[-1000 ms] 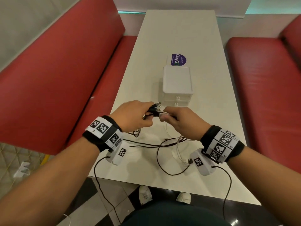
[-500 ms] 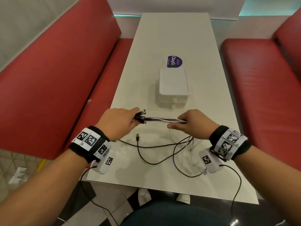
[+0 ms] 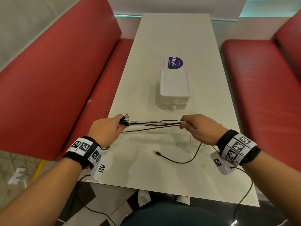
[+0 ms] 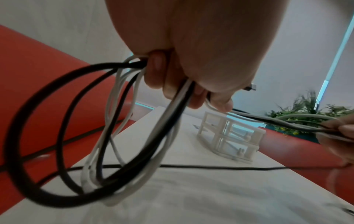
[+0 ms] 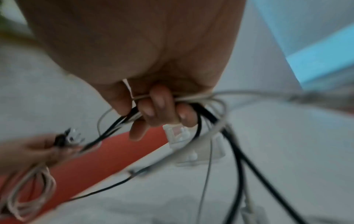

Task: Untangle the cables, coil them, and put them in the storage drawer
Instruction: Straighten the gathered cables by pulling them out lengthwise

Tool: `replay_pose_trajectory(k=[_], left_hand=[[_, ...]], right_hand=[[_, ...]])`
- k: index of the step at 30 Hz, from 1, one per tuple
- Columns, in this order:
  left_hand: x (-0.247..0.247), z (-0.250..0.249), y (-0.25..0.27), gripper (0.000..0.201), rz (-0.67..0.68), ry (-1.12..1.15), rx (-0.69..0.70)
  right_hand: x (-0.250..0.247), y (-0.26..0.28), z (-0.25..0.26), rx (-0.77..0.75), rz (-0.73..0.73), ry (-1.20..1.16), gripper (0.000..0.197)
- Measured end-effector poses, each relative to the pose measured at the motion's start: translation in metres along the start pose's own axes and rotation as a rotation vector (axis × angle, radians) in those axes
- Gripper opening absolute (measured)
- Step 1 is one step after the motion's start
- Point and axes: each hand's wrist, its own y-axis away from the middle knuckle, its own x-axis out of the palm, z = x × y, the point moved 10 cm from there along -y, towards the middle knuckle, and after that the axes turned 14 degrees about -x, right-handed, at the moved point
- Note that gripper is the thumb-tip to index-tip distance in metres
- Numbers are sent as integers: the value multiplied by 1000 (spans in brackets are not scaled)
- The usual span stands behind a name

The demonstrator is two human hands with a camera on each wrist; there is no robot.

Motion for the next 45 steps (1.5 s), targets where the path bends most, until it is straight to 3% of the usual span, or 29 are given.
replay_pose_trajectory(k=[3, 5, 7, 10, 12, 13, 15, 18, 20, 24, 27, 31, 34, 37, 42, 45], left_hand=[[31, 3, 11, 27, 160, 88, -36], [51, 3, 14, 31, 286, 159, -69], [51, 3, 9, 33, 318, 183, -84], [9, -7, -1, 39, 97, 81, -15], [-23, -32, 7, 48, -17, 128, 99], [-32, -49, 15, 51, 0, 190, 160], [-26, -83, 30, 51, 156, 280, 233], [-12, -99, 35, 16, 340, 536, 167], [-18, -92, 28, 10, 307, 550, 143], [-41, -85, 19, 15, 109, 304, 177], [-51, -69, 11, 16, 10, 286, 124], [-45, -53, 6, 18, 18, 266, 58], [-39, -42, 6, 18, 34, 299, 9], [-32, -34, 5, 17, 62, 304, -4], [-31, -8, -3, 21, 42, 301, -89], [-34, 2, -3, 29, 49, 291, -127]], right_hand=[[-4, -3, 6, -26, -23, 363, 29], [1, -7, 6, 46, -5, 438, 26], [15, -12, 8, 114, 93, 439, 18], [34, -19, 26, 72, 187, 380, 14], [35, -27, 44, 10, 174, 293, 14], [31, -31, 53, -28, 138, 217, 15], [19, -38, 71, -119, 36, -5, 18], [3, -36, 76, -193, -50, -158, 20], [2, -29, 61, -134, -62, -175, 25], [21, -19, 21, 62, -17, -263, 55], [38, -13, 7, 133, 51, -346, 57], [47, -5, -2, 194, 48, -480, 53], [31, -5, -10, 252, -78, -399, 58], [27, -6, -11, 257, -81, -367, 68], [33, 3, -14, 298, -26, -647, 51], [24, 7, -26, 298, 30, -434, 40]])
